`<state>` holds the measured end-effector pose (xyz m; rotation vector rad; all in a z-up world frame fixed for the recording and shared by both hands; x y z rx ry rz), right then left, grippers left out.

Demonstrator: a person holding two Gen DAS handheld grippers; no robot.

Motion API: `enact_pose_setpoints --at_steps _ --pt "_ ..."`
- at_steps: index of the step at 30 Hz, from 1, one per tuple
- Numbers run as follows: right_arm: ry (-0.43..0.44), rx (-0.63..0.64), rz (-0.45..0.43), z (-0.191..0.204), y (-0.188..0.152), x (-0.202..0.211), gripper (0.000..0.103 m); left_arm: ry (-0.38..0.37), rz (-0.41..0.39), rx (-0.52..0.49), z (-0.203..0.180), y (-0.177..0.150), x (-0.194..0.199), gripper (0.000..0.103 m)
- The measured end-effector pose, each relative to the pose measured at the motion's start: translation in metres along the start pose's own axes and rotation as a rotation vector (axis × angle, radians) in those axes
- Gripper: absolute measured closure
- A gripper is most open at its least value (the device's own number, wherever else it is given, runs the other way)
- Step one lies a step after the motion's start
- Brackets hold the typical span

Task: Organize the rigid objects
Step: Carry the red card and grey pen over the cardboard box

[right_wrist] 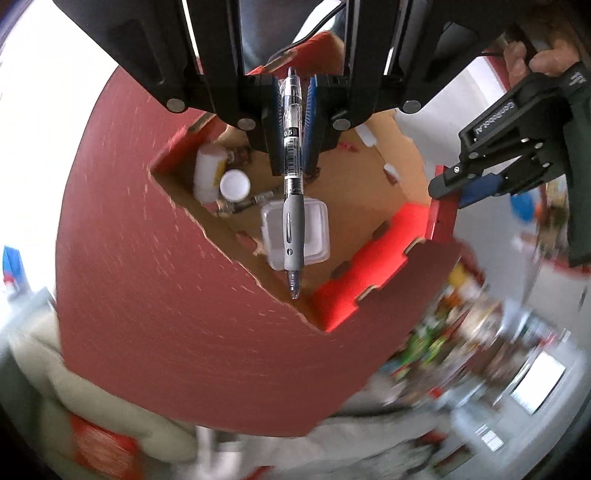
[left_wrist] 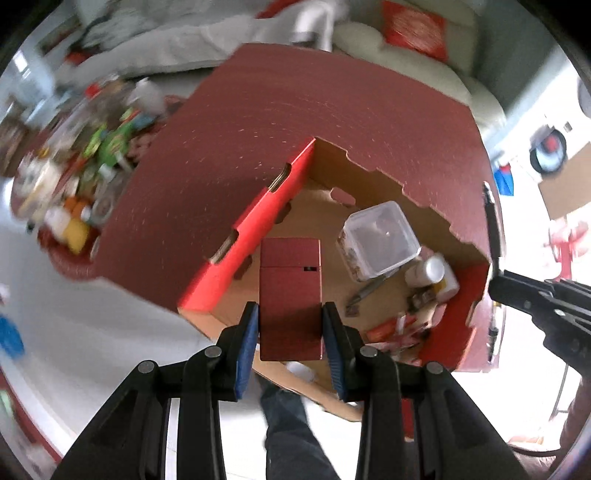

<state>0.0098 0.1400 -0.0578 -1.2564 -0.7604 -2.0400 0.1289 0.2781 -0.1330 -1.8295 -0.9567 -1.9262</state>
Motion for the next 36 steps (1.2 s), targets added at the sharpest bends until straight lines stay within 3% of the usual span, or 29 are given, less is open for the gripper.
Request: enact_pose_setpoints --at_steps 7,15,26,36 --pt "-0.047 -0.234 0.001 0.010 -0.017 -0.009 0.092 -0.067 0.040 -0.167 0.002 0.007 -0.022 0.066" --pt "-0.102 -0.320 0.006 0.000 -0.032 -0.007 0.092 -0.096 0.077 -0.250 -0.013 0.007 -0.038 0.066" --pt "-0.097 -0.301 0.046 0.001 -0.025 -0.025 0.092 -0.013 0.097 -0.271 -0.012 0.014 -0.054 0.066" --pt "-0.100 -0.265 0.086 -0.001 -0.030 -0.033 0.092 0.001 0.122 -0.250 -0.014 0.011 -0.061 0.066"
Point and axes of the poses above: each gripper's, at about its wrist camera, not at the fingertips, and x roughly against the way its jaws point, z to its left, y to its top, the point moved 7 cm from there along -x, roughly the way its jaws point, and after that the axes turned 1 degree about x, right-handed, at the moved point
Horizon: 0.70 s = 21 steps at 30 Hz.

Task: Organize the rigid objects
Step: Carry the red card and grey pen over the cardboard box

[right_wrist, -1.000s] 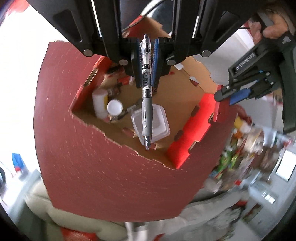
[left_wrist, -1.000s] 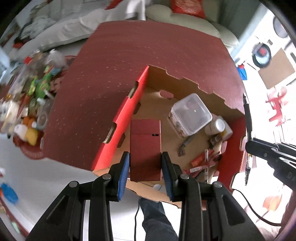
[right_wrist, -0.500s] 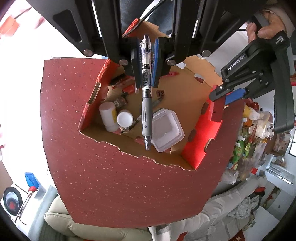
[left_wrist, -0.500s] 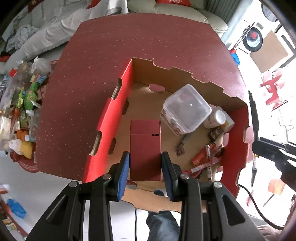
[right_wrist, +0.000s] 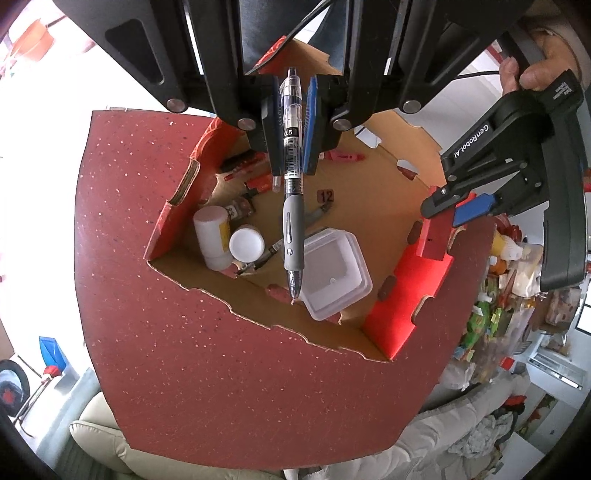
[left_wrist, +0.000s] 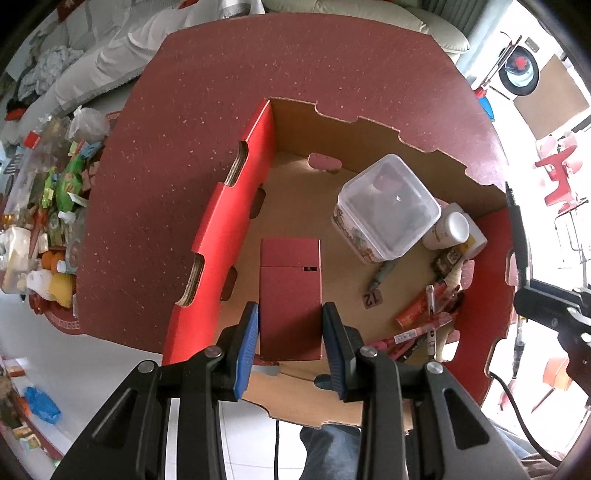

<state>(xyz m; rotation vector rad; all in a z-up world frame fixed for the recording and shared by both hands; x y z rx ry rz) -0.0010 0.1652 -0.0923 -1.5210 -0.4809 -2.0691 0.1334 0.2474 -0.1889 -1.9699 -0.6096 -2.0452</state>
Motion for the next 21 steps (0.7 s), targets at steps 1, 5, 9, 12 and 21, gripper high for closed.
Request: enact_pose_setpoints --at_steps 1,5,9,12,21 --pt "-0.001 -0.001 0.001 -0.001 0.000 -0.001 0.092 0.002 0.003 0.000 0.000 0.000 -0.001 0.066" --pt "-0.006 -0.011 0.007 -0.008 -0.002 -0.004 0.092 0.007 0.016 0.002 -0.002 -0.001 -0.005 0.066" --pt "-0.004 -0.024 0.015 -0.013 -0.004 -0.007 0.092 0.015 0.025 -0.003 -0.004 -0.001 -0.008 0.066" --pt "0.000 -0.036 0.024 -0.016 -0.005 -0.009 0.092 0.022 0.031 -0.008 -0.006 -0.001 -0.011 0.066" --pt "-0.001 -0.037 0.039 -0.018 -0.005 -0.015 0.092 0.034 0.041 -0.009 -0.007 0.001 -0.016 0.066"
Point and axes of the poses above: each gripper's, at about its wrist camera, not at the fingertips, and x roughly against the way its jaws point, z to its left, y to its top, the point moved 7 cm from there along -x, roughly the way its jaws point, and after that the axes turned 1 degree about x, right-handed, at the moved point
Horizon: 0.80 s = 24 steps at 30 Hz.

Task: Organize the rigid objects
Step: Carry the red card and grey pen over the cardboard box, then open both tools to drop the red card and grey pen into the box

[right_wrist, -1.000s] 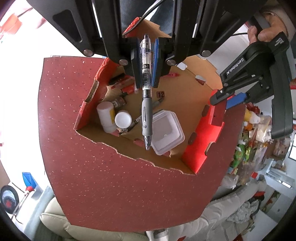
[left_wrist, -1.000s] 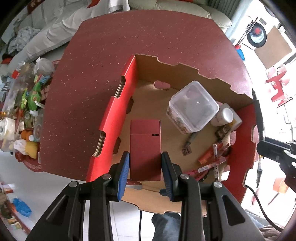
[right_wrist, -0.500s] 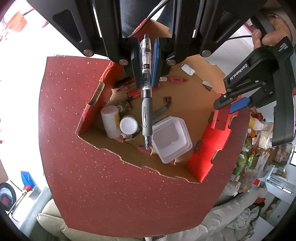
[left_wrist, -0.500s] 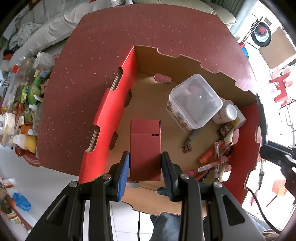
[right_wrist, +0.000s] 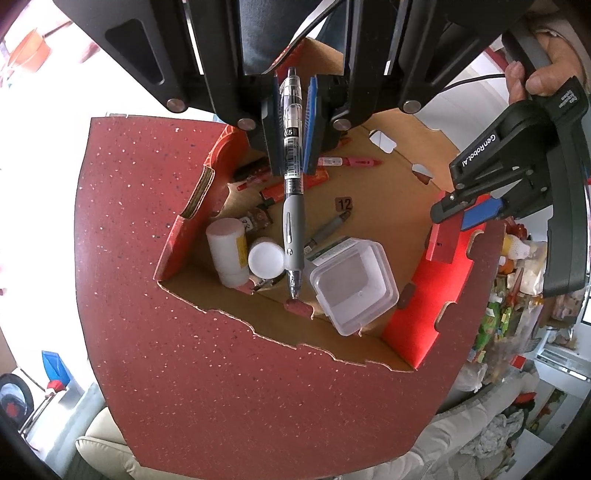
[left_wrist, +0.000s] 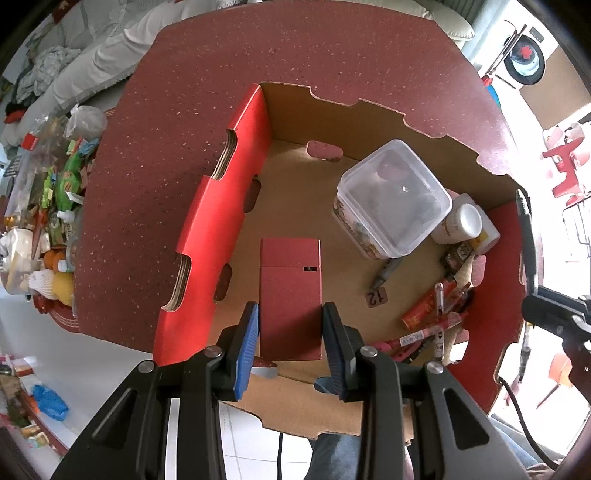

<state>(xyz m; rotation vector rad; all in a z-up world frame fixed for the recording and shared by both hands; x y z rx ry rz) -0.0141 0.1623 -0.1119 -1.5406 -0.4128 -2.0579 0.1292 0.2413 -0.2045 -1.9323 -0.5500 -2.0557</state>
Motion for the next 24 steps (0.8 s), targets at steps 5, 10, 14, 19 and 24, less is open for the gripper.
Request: enact_pose_setpoints --at_steps 5,10,14,19,24 --pt "0.001 0.006 0.009 0.002 0.000 -0.003 0.092 0.007 0.010 0.002 0.000 0.001 -0.003 0.066" --pt "0.002 0.010 0.020 0.002 0.001 -0.008 0.092 0.011 0.026 0.000 -0.001 0.002 -0.010 0.066" --pt "0.000 -0.001 0.035 0.000 0.005 -0.016 0.092 0.006 0.043 0.002 -0.002 0.005 -0.017 0.066" --pt "-0.018 -0.001 0.060 -0.003 0.008 -0.029 0.092 -0.006 0.038 -0.001 -0.003 0.011 -0.022 0.033" --pt "-0.038 0.019 0.082 -0.003 0.012 -0.036 0.089 -0.011 -0.027 0.020 -0.001 0.019 -0.013 0.017"
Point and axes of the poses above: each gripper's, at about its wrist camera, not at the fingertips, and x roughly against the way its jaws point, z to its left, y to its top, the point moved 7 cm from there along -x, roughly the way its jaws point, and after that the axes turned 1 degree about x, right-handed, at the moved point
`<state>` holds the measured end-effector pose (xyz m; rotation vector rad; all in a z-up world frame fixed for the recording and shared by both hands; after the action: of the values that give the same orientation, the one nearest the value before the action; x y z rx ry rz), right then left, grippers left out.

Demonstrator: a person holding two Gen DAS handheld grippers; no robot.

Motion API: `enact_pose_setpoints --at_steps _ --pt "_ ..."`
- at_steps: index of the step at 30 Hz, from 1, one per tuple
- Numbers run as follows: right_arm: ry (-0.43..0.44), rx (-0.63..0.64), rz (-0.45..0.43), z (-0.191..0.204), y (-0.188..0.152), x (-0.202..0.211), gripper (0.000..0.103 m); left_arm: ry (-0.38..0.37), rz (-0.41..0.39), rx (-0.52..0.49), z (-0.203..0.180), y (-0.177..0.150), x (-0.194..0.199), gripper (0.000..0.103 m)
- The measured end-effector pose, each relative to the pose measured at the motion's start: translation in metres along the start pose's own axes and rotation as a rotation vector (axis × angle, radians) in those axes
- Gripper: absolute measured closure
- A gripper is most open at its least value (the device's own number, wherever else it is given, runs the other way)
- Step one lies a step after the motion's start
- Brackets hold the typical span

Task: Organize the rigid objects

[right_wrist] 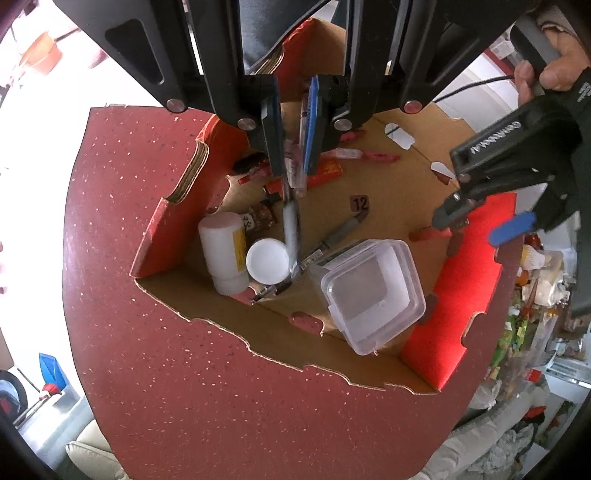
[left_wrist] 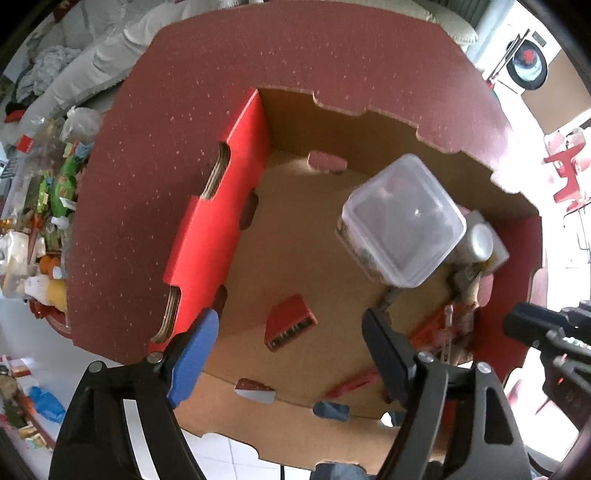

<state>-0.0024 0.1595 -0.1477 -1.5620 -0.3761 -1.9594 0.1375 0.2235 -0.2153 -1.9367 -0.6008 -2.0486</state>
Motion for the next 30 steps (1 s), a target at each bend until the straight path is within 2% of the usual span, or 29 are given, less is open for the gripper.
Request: enact_pose_setpoints --at_steps 1,2,3,4,7,9,10,13,16,19,23,30 --pt "-0.001 0.009 0.005 0.000 0.000 0.000 0.064 -0.001 -0.017 0.004 0.001 0.002 0.002 0.011" --pt "-0.005 0.023 0.011 0.001 0.000 0.000 0.023 0.000 -0.034 0.004 0.002 0.003 0.005 0.008" --pt "-0.016 0.032 0.004 0.002 0.000 0.002 0.007 0.000 -0.055 0.001 0.001 0.005 0.009 0.000" --pt "-0.026 0.045 -0.020 0.002 0.000 0.007 0.002 0.002 -0.073 -0.004 0.001 0.006 0.014 0.000" --pt "-0.052 0.117 -0.057 0.008 -0.002 0.020 0.002 0.049 -0.093 -0.027 0.000 0.008 0.026 0.000" --pt "-0.063 0.154 -0.065 0.011 -0.005 0.028 0.002 0.132 -0.062 -0.050 0.000 0.008 0.028 0.000" --pt "-0.070 0.165 -0.070 0.011 -0.006 0.032 0.002 0.140 -0.037 -0.061 -0.001 0.007 0.027 0.000" --pt "-0.072 0.176 -0.090 0.011 -0.011 0.044 0.002 0.072 -0.005 -0.043 -0.004 0.004 0.027 0.000" --pt "-0.057 0.160 -0.101 0.012 -0.017 0.052 0.002 0.059 0.041 -0.028 -0.001 -0.001 0.025 0.000" --pt "-0.062 0.149 -0.105 0.011 -0.021 0.055 0.002 0.067 0.014 -0.033 -0.001 -0.001 0.031 0.000" --pt "-0.050 0.127 -0.095 0.012 -0.026 0.055 0.002 -0.001 -0.006 -0.042 -0.005 0.000 0.042 0.000" --pt "-0.017 0.129 -0.106 0.024 -0.027 0.059 0.002 -0.036 -0.031 -0.041 -0.005 0.000 0.051 0.000"
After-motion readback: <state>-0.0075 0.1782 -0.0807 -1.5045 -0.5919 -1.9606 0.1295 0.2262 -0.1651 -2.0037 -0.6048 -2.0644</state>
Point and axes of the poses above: each gripper's, at about its wrist camera, not at the fingertips, and x roughly against the way its jaws point, z to its left, y to its top, the point moved 7 cm from there along -x, roughly the way its jaws point, and after that the axes turned 1 degree about x, right-handed, at the moved point
